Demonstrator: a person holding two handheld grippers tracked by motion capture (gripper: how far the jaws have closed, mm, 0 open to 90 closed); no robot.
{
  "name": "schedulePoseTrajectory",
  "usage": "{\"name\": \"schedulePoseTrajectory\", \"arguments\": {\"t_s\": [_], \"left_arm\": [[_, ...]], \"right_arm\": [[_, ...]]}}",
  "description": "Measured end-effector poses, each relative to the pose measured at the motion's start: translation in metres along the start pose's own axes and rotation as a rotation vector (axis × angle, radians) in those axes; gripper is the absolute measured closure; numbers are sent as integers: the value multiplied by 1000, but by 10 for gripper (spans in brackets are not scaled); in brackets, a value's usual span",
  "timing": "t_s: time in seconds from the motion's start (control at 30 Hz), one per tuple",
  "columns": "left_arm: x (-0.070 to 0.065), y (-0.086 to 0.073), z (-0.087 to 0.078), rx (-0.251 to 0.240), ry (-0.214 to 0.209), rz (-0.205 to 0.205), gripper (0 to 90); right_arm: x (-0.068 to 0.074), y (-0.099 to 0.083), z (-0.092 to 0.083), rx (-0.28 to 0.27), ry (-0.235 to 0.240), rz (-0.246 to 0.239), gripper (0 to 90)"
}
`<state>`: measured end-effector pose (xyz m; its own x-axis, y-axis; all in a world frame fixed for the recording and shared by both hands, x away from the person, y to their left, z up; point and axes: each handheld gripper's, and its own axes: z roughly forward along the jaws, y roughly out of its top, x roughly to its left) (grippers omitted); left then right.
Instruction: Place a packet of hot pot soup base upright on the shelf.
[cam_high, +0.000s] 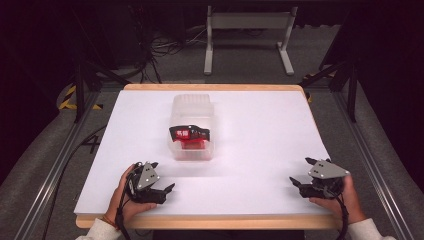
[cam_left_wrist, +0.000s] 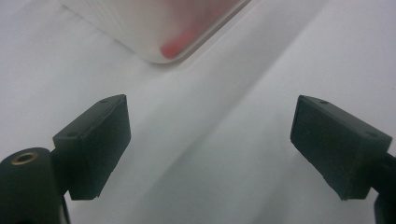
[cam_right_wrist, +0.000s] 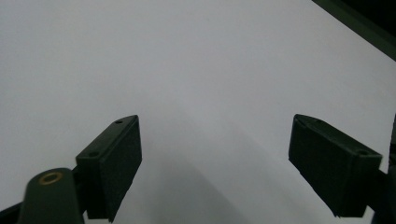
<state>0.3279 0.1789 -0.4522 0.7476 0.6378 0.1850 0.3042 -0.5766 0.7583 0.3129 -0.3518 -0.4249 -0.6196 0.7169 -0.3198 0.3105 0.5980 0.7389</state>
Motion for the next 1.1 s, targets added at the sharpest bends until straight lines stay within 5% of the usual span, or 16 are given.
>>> {"name": "schedulePoseTrajectory", "arguments": {"t_s": [0.13, 0.43, 1.1], "left_arm": [[2, -3, 0, 0, -3, -12, 121], [3, -2, 1, -11, -9, -20, 108], [5, -1, 1, -10, 5, -46, 79]], "right_arm": [[-4, -18, -12, -14, -14, 66, 158], [-4, -34, -21, -11, -22, 132, 135], [4, -30, -16, -22, 5, 117, 121]]}}
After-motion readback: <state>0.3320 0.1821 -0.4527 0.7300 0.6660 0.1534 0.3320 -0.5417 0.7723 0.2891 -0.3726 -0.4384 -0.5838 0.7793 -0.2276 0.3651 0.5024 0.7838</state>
